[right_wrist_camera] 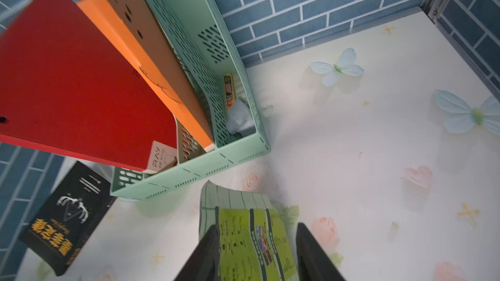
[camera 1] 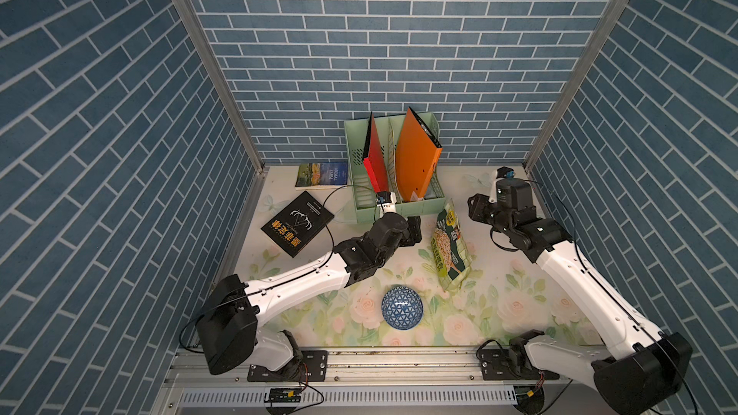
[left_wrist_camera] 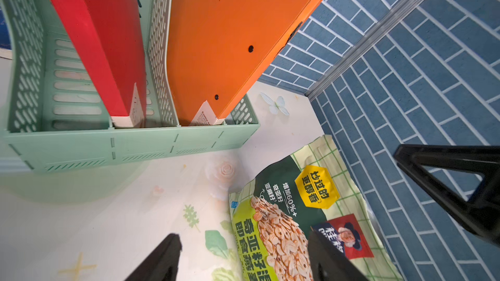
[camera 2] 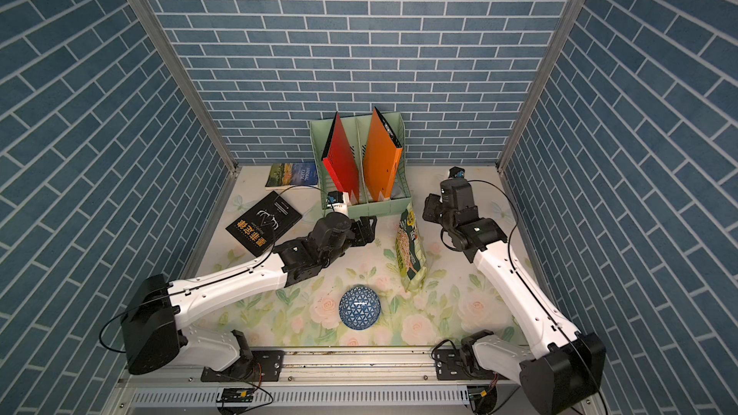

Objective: Pour the oats into the breakfast bowl
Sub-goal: Move the oats bag to the center of the board, then open the oats bag at the center of the board.

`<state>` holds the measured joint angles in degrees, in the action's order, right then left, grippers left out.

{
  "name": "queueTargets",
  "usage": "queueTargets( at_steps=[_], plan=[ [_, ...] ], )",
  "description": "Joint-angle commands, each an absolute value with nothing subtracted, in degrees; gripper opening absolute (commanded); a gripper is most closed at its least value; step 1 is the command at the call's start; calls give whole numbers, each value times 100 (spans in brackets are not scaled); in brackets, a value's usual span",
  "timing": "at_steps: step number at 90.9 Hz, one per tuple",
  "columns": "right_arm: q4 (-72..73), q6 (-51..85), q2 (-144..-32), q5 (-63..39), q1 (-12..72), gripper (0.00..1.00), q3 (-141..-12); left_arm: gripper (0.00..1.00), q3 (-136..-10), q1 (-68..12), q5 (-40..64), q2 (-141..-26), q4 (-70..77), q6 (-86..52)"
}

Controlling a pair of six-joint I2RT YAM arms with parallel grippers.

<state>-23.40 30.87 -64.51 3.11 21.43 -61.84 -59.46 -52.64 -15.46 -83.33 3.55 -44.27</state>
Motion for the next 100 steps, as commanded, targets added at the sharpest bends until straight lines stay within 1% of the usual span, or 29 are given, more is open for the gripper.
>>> queueTargets(
  at_steps=[1, 5, 14, 21, 30, 46, 57, 70, 86, 100],
  plan=[
    [-1310, 3300, -6153, -1310, 1792, 49, -5872, 75, -6196, -5093, -661, -8638, 1115, -4472],
    [-1168, 3394, -6138, -1698, 1628, 48, -5726, 75, -6267, -5089, -495, -8759, 1244, -4441],
    [-845, 3666, -6192, -2528, 1265, 44, -5334, 74, -6372, -5081, -214, -8963, 1425, -4445],
    [-752, 3662, -6205, -2819, 1151, 43, -5105, 71, -6406, -5080, -85, -9068, 1486, -4447],
    [-620, 3551, -6104, -3167, 1143, 42, -4890, 71, -6443, -5084, 112, -9193, 1540, -4462],
    [-791, 3364, -5643, -3063, 1143, 44, -4695, 68, -6436, -5088, 493, -9392, 1642, -4660],
    [-926, 3311, -5465, -3071, 1146, 43, -4567, 67, -6442, -5105, 565, -9461, 1657, -4757],
    [-1184, 3170, -5563, -2949, 1155, 40, -4550, 67, -6406, -5152, 530, -9469, 1678, -4820],
    [-1148, 3146, -5749, -3172, 1231, 39, -4618, 68, -6425, -5200, 530, -9515, 1652, -4867],
    [-1235, 3072, -5795, -3135, 1283, 39, -4665, 68, -6425, -5229, 509, -9530, 1645, -4873]
  ],
)
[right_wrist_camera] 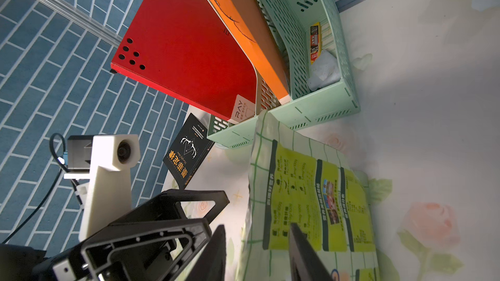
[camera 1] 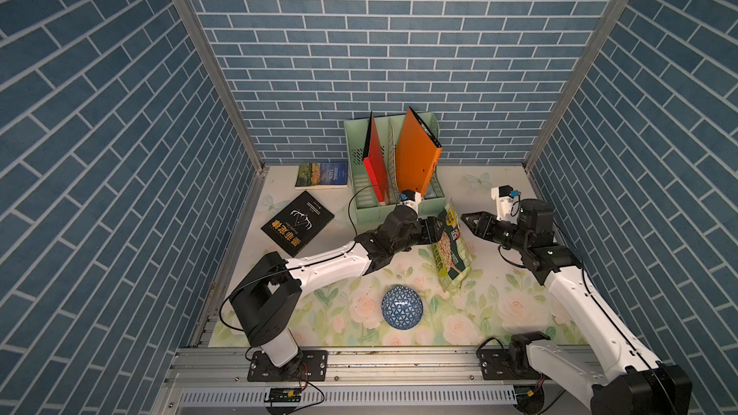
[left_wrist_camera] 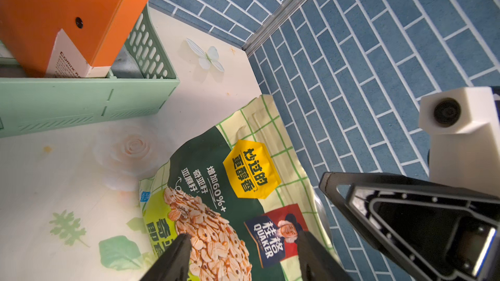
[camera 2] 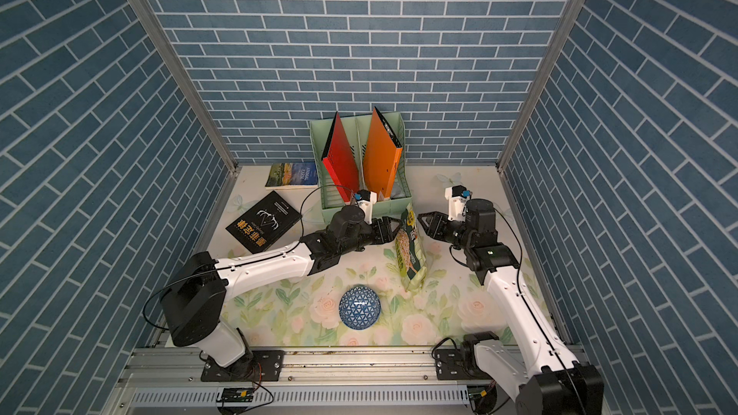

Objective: Pour the oats into the breakfast bowl
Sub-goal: Open the oats bag at the center of the board.

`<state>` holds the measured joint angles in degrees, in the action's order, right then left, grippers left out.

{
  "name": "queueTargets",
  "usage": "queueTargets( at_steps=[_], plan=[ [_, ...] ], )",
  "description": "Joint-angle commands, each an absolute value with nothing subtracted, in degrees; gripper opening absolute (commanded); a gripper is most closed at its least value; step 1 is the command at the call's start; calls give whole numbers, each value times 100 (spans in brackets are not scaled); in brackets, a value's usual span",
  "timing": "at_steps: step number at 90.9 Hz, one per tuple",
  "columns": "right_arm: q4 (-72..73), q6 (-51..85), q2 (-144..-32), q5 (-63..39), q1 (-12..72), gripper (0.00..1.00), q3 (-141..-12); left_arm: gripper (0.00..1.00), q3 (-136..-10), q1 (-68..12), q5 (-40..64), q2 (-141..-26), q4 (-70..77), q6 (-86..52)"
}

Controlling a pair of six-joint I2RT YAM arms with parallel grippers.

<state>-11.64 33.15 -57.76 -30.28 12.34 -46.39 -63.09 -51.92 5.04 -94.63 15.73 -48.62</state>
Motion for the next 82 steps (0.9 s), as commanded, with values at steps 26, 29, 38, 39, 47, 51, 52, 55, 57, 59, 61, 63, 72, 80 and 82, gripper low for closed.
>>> queueTargets(
  at_steps=[26, 29, 38, 39, 47, 51, 52, 55, 57, 59, 61, 63, 72, 80, 82],
  plan=[
    [-1403, 2945, -5917, -2994, 1377, 35, -4683, 70, -6442, -5230, 514, -9554, 1617, -4864],
    [-1406, 2944, -5923, -2997, 1384, 35, -4688, 70, -6442, -5229, 523, -9565, 1617, -4863],
    [-1403, 2944, -5950, -2972, 1421, 31, -4711, 71, -6451, -5230, 545, -9557, 1597, -4854],
    [-1405, 2944, -5950, -2971, 1423, 30, -4711, 71, -6451, -5230, 536, -9560, 1590, -4853],
    [-1427, 2936, -5946, -2947, 1433, 28, -4710, 71, -6435, -5229, 500, -9531, 1565, -4860],
    [-1422, 2936, -5936, -2924, 1439, 26, -4703, 71, -6425, -5232, 493, -9525, 1571, -4858],
    [-1423, 2940, -5934, -2921, 1440, 25, -4698, 71, -6425, -5231, 492, -9526, 1572, -4859],
    [-1426, 2944, -5933, -2925, 1446, 24, -4702, 71, -6425, -5231, 490, -9518, 1565, -4860],
    [-1424, 2944, -5935, -2926, 1442, 24, -4700, 71, -6420, -5230, 498, -9519, 1565, -4858],
    [-1424, 2944, -5933, -2927, 1442, 23, -4697, 71, -6417, -5230, 500, -9519, 1565, -4860],
    [-1419, 2944, -5933, -2922, 1441, 23, -4701, 71, -6416, -5230, 499, -9519, 1564, -4856],
    [-1425, 2944, -5926, -2910, 1441, 23, -4693, 71, -6416, -5229, 498, -9505, 1564, -4855],
    [-1408, 2953, -5879, -2887, 1441, 23, -4689, 71, -6399, -5227, 488, -9489, 1573, -4857],
    [-1383, 2968, -5841, -2910, 1441, 27, -4717, 71, -6381, -5234, 479, -9474, 1582, -4864],
    [-1374, 2970, -5837, -2916, 1444, 27, -4723, 71, -6381, -5231, 480, -9475, 1582, -4866]
  ],
)
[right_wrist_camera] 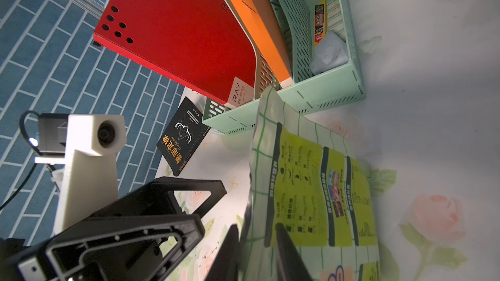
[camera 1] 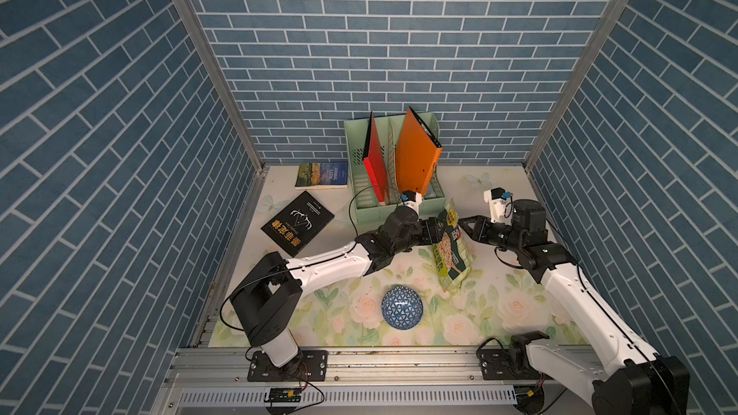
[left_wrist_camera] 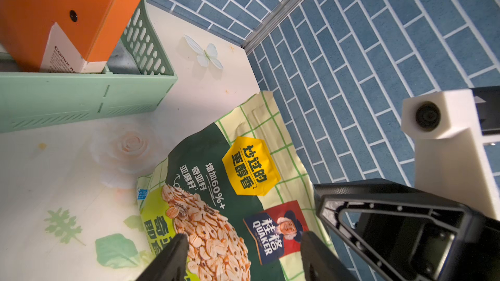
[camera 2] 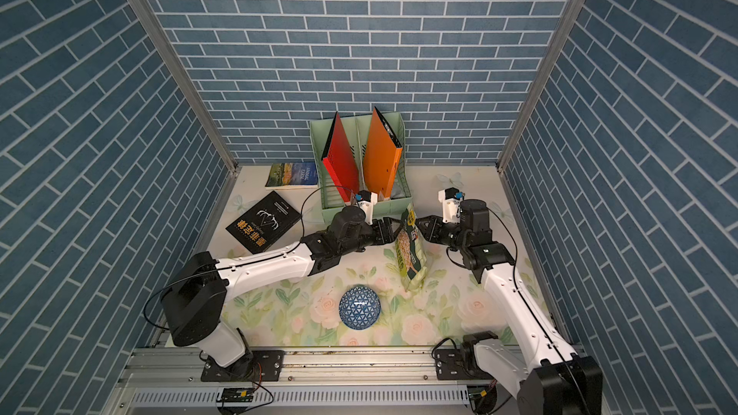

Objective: Pour the oats into the breakfast bowl
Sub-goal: Open the oats bag at the center of the board.

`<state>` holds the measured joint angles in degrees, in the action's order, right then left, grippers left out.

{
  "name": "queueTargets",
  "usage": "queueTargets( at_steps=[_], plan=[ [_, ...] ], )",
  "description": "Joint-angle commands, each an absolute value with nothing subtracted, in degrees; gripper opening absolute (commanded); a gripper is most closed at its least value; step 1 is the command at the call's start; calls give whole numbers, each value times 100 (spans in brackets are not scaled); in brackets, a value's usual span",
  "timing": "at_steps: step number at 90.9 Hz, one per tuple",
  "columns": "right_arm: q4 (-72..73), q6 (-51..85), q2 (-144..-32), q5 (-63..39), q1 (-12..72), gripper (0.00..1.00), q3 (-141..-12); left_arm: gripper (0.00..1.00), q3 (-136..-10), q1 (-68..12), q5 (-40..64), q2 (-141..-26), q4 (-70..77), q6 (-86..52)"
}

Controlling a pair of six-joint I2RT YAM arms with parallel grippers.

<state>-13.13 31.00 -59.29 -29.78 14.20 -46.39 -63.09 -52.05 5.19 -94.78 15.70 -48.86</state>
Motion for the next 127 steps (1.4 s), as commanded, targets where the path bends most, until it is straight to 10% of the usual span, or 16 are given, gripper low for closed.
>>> queueTargets(
  at_steps=[1, 51, 73, 127],
  plan=[
    [-1373, 2970, -5832, -2917, 1443, 27, -4726, 71, -6381, -5230, 482, -9470, 1582, -4863],
    [-1288, 3015, -5838, -2841, 1447, 22, -4713, 71, -6372, -5229, 422, -9445, 1540, -4865],
    [-1195, 3084, -5820, -2992, 1450, 0, -4606, 71, -6398, -5229, 398, -9429, 1522, -4869],
    [-408, 3825, -6029, -3049, 1969, 0, -4167, 61, -6618, -5222, 157, -9261, 1435, -4822]
  ],
)
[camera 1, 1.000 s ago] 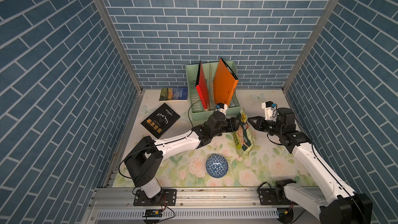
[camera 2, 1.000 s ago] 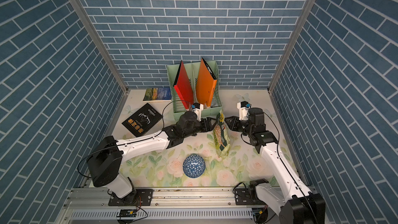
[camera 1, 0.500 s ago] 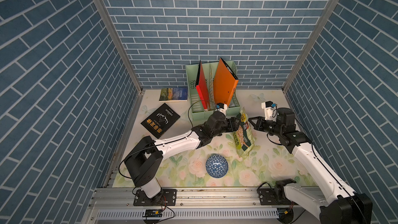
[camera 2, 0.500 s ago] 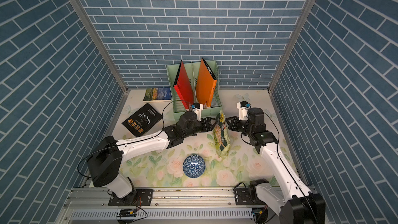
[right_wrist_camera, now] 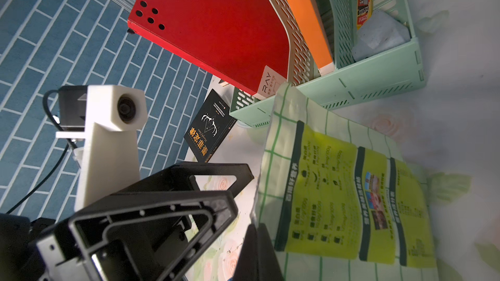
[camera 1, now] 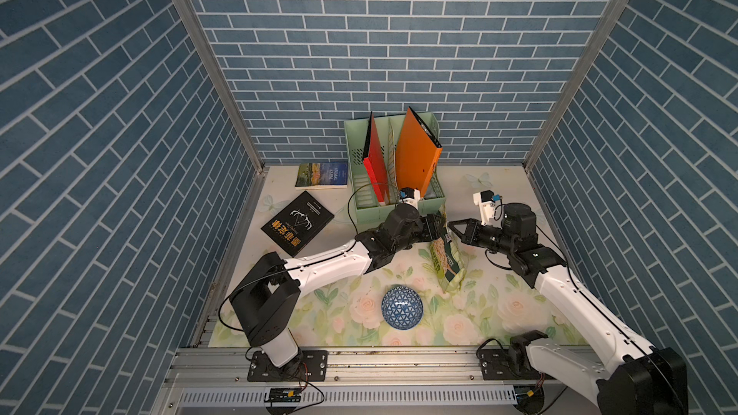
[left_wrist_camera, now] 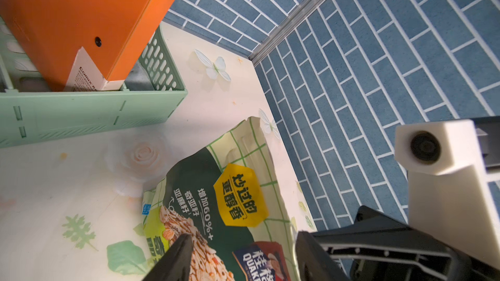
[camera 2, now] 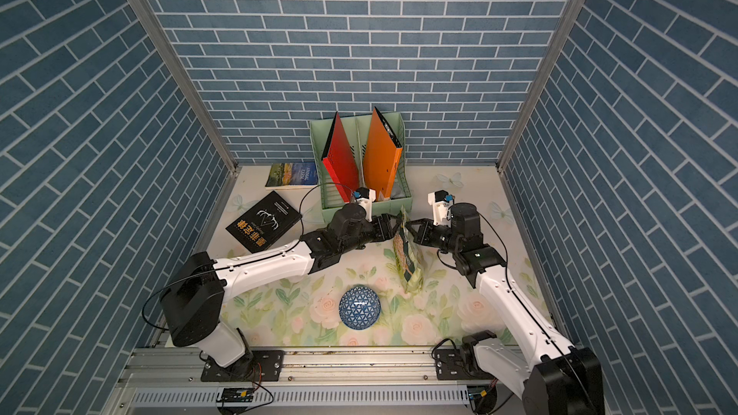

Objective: Pour the oats into the breakfast bowl
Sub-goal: Open the oats bag at the center of the board.

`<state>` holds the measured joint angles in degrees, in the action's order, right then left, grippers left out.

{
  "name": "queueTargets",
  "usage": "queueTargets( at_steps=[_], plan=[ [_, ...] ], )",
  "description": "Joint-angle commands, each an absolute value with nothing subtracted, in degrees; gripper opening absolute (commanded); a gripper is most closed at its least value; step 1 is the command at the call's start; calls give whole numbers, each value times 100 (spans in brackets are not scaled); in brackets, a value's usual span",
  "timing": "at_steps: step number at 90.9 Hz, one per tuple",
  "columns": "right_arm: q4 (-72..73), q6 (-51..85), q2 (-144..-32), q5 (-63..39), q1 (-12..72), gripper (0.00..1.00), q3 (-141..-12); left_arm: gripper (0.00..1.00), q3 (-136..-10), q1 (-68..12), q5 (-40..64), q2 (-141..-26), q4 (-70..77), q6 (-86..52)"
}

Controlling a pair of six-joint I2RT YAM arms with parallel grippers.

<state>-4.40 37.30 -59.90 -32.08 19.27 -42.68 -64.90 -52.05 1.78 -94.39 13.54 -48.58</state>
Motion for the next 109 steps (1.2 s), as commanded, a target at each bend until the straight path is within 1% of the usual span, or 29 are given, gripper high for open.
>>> queueTargets(
  at_steps=[1, 6, 9, 28, 33, 45, 54, 99, 109],
  plan=[
    [-410, 3824, -6029, -3041, 1969, 0, -4171, 59, -6618, -5226, 175, -9262, 1465, -4828],
    [-403, 3817, -6030, -3032, 1977, 0, -4166, 52, -6590, -5218, 278, -9257, 1607, -4849],
    [-382, 3821, -6029, -3032, 1973, 0, -4166, 50, -6581, -5220, 341, -9261, 1657, -4874],
    [-262, 3898, -6090, -3074, 1994, 0, -4132, 47, -6552, -5229, 479, -9365, 1679, -5029],
    [-269, 3903, -6103, -3076, 2003, 0, -4131, 45, -6531, -5229, 517, -9372, 1758, -5028],
    [-352, 3894, -6111, -2982, 2004, 0, -4157, 44, -6550, -5228, 704, -9426, 1919, -5039],
    [-403, 3892, -6085, -2884, 2006, 0, -4173, 37, -6570, -5229, 825, -9491, 1939, -5047],
    [-549, 3889, -5990, -2653, 2004, 0, -4253, 35, -6622, -5310, 899, -9743, 1664, -5143],
    [-582, 3894, -5964, -2634, 2005, 0, -4254, 22, -6783, -5335, 921, -9884, 1507, -5201]
  ],
)
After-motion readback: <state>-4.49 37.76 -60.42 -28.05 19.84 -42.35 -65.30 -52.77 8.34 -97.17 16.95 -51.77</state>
